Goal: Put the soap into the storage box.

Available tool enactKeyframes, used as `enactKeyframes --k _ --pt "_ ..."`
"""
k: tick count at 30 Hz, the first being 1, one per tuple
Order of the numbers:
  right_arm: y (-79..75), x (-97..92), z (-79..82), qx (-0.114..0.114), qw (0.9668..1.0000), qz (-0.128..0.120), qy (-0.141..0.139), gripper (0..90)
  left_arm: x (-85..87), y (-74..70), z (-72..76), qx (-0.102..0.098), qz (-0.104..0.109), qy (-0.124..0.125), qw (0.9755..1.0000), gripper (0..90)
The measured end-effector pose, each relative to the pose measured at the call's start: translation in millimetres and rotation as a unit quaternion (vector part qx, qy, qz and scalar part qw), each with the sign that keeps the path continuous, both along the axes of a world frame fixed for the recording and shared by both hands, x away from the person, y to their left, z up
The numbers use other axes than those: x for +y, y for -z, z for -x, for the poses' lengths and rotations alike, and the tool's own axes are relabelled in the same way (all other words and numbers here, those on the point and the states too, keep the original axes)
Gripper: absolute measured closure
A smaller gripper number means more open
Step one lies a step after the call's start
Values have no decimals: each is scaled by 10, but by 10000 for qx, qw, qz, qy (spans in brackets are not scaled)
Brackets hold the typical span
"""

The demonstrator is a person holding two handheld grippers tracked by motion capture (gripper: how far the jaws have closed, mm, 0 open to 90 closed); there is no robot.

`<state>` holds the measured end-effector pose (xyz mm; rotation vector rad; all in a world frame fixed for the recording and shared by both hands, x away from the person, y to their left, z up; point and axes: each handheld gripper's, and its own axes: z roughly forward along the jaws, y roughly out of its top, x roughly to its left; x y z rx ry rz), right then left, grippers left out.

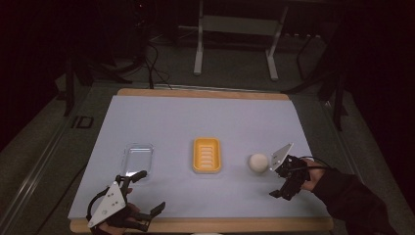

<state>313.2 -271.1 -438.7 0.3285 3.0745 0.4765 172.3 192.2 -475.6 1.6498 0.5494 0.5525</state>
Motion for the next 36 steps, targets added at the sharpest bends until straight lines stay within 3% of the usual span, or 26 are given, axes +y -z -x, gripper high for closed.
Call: enactKeyframes --k 7,13,14,22,24,36 --pt "16 30 -45 234 9985 494 4 103 -3 3 1 25 -9 9 10000 1" --pt "11 33 -88 272 9969 738 10 103 -8 5 2 31 -18 22 10000 0" --pt "15 34 -106 290 9958 873 -8 103 -7 4 2 30 -18 22 10000 0" --pt "60 18 -180 529 9907 1245 125 104 -10 7 0 40 -17 43 10000 0" --pt "95 -5 -207 624 9875 1441 168 104 -15 8 0 46 -7 51 10000 0" --pt "151 -29 -394 664 9836 1668 159 103 -25 16 -5 84 -52 96 9999 1"
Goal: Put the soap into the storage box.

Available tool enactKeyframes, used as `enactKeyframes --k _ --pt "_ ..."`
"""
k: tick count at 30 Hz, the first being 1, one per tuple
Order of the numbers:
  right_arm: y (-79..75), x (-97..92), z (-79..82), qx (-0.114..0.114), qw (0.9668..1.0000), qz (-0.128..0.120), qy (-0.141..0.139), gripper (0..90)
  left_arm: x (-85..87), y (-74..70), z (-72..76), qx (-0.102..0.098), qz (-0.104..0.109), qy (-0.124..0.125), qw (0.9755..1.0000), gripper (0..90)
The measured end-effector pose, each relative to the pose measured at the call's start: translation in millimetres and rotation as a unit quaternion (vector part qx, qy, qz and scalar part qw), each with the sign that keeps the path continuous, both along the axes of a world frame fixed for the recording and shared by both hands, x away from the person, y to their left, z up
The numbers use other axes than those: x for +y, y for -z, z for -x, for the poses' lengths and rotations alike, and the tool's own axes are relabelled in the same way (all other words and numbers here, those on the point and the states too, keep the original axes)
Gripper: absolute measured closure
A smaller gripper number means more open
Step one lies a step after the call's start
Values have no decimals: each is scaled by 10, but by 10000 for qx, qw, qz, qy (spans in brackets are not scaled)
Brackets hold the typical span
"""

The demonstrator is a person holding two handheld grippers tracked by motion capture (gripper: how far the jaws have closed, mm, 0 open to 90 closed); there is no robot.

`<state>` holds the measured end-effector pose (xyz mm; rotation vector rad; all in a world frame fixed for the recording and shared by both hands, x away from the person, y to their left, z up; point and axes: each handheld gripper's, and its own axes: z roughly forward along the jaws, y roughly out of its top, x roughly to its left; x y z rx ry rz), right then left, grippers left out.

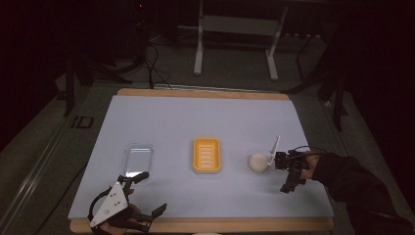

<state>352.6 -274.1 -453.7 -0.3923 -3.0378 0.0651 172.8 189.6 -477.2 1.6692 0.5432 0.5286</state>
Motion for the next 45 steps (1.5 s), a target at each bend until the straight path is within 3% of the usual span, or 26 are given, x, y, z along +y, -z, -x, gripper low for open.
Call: enactKeyframes --k 8,13,19,23,33,35,45 --pt "6 -7 -139 -114 9998 -97 -161 104 -5 4 -5 30 5 36 10000 1" --pt "33 33 -211 -70 9996 -242 -158 136 -5 6 -10 50 17 71 10000 1" --pt "90 74 -269 -236 9989 -316 -238 137 -5 6 -10 53 15 81 10000 0" --pt "145 105 -314 -372 9971 -490 -436 137 -7 9 -14 60 16 91 9999 0" --pt "233 124 -450 -526 9939 -828 -507 138 -10 13 -18 72 3 101 9999 1" --pt "266 136 -467 -616 9916 -962 -599 139 -11 13 -18 70 3 107 9999 1" --pt "361 176 -512 -576 9872 -1322 -674 176 -15 16 -18 82 -3 127 9999 1"
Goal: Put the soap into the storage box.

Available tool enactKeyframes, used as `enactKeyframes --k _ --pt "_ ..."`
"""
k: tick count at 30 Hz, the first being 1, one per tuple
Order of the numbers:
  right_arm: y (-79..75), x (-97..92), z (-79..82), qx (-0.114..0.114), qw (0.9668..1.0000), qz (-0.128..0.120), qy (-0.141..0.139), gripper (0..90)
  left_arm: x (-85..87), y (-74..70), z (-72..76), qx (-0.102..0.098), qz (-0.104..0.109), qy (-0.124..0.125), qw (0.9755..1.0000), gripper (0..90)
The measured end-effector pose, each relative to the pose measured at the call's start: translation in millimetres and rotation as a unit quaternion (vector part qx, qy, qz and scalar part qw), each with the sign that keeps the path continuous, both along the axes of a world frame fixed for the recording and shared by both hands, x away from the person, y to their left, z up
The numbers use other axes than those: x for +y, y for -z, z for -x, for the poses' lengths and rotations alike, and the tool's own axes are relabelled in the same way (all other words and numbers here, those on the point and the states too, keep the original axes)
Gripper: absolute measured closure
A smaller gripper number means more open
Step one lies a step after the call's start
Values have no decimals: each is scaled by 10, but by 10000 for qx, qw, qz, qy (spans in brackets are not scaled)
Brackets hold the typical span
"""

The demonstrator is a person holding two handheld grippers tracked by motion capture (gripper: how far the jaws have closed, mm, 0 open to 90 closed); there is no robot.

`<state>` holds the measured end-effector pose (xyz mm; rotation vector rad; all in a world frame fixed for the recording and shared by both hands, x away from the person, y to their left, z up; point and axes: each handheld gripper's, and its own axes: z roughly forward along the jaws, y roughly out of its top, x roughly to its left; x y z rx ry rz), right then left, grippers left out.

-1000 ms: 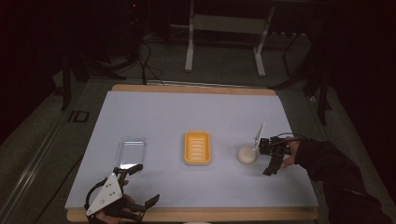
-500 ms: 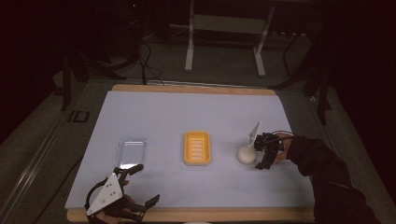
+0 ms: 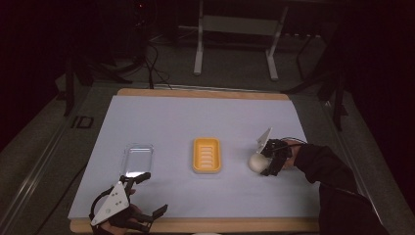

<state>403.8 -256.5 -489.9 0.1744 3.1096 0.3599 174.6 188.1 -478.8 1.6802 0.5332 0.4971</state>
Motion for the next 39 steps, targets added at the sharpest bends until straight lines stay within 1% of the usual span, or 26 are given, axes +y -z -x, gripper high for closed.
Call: enactKeyframes --k 1,3,7,9,11,13,16,18,21,22,23,25,27,28,29,31,35,36,37,39 --pt "2 0 -5 -17 10000 -75 -40 176 0 0 0 1 0 3 10000 1" --pt "3 2 -19 -20 9999 -152 -9 183 -1 0 0 0 -4 8 10000 0" --pt "42 13 -37 -62 9998 -175 -25 184 -1 1 0 1 -2 15 10000 1" --pt "63 20 -42 -82 9997 -201 -79 190 -1 0 2 -4 -1 17 10000 1" --pt "81 31 -43 -61 9998 -196 -61 197 -2 1 2 -2 -4 19 10000 0" --pt "99 38 -41 -98 9997 -185 -91 214 -2 0 2 -3 -4 24 10000 0" --pt "112 42 -44 -74 9997 -197 -78 222 -3 2 1 3 -8 23 10000 0" --pt "129 49 -55 -45 9997 -206 -100 246 -4 2 0 5 -4 29 10000 1" --pt "125 56 -45 -39 9998 -194 -63 249 -3 2 -1 5 -11 29 10000 1" --pt "123 59 -43 -54 9998 -175 -95 251 -4 2 -1 5 -10 30 10000 1" --pt "112 74 -32 -32 9999 -96 -66 252 -4 3 -2 8 -15 30 10000 1" --pt "109 80 -34 -18 10000 -77 -57 253 -4 3 -1 6 -17 30 10000 1" --pt "95 88 -33 2 9999 -65 -97 253 -4 2 0 2 -4 34 10000 0" --pt "82 92 -34 42 9999 -81 -81 253 -4 2 -1 1 -5 32 10000 0" --pt "38 104 -36 157 9998 -129 -55 254 -3 3 -2 3 -6 31 10000 0" --pt "-2 116 -40 219 9997 -140 -26 253 -4 2 -1 0 -2 33 10000 0" --pt "-77 139 -48 270 9996 -94 0 254 -3 2 2 -9 3 36 10000 0" --pt "-132 153 -53 310 9995 -55 34 254 -3 2 3 -7 1 37 10000 0" --pt "-132 153 -53 310 9995 -55 34 254 -3 2 2 -10 -1 40 10000 0" --pt "-196 163 -63 359 9993 -69 78 254 -4 2 1 0 -9 45 10000 0"
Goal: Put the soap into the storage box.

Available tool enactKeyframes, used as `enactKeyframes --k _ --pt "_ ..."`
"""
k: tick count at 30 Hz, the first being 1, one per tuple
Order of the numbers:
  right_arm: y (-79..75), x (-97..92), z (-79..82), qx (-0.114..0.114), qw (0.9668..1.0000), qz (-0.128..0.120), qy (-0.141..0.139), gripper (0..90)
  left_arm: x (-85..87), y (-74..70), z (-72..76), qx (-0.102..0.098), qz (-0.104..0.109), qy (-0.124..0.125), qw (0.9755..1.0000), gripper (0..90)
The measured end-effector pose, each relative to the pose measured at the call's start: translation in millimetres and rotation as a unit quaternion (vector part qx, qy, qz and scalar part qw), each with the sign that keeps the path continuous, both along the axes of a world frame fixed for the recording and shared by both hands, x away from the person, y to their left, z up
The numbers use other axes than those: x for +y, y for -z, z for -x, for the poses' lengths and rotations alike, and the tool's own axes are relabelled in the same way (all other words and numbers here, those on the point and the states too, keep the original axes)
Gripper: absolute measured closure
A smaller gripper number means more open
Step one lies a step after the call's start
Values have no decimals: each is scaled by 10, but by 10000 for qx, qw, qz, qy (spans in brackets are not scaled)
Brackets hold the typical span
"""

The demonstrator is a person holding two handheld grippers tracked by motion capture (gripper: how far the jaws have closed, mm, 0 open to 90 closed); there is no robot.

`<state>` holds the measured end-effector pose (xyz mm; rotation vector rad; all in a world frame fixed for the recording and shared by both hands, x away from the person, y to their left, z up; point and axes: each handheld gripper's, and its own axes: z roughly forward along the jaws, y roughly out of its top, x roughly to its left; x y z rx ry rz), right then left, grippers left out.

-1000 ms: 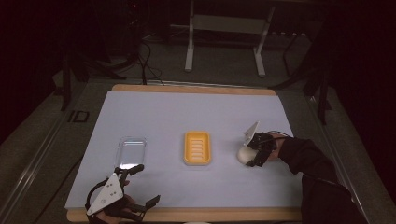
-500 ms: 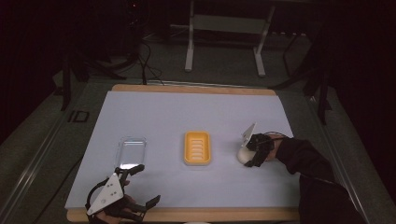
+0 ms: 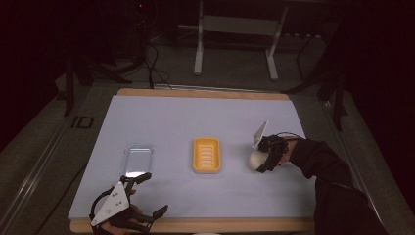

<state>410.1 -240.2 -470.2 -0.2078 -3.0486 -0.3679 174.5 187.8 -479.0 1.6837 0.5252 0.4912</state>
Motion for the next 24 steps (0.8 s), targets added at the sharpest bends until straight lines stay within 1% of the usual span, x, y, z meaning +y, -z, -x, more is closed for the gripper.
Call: enactKeyframes --k 1,2,3,5,6,7,9,10,11,12,17,24 --pt "-22 4 -2 3 10000 -13 24 254 0 0 -1 -1 3 4 10000 1" --pt "-78 13 -12 1 10000 -18 22 254 -1 0 -1 4 6 3 10000 1" --pt "-78 13 -12 1 10000 -18 22 254 -1 0 -1 4 6 3 10000 0" --pt "-135 27 -12 7 10000 -10 68 254 0 0 -1 2 2 4 10000 1" --pt "-192 43 -15 -5 10000 18 75 254 -1 0 1 0 14 0 10000 0" --pt "-192 43 -15 -5 10000 18 75 254 -1 0 1 0 14 0 10000 1" --pt "-277 75 -15 3 10000 29 83 254 -2 1 0 5 1 0 10000 0" --pt "-277 75 -15 3 10000 29 83 254 -2 1 0 5 1 0 10000 1" --pt "-334 106 -13 8 10000 37 85 254 -2 1 -1 2 7 3 10000 1" --pt "-334 106 -13 8 10000 37 85 254 -2 1 -1 2 7 3 10000 1" --pt "-468 206 -7 -78 10000 -3 -35 254 -1 0 0 4 5 7 10000 1" --pt "-604 359 -2 -187 9995 -129 -229 254 -1 1 0 13 -1 16 10000 1"
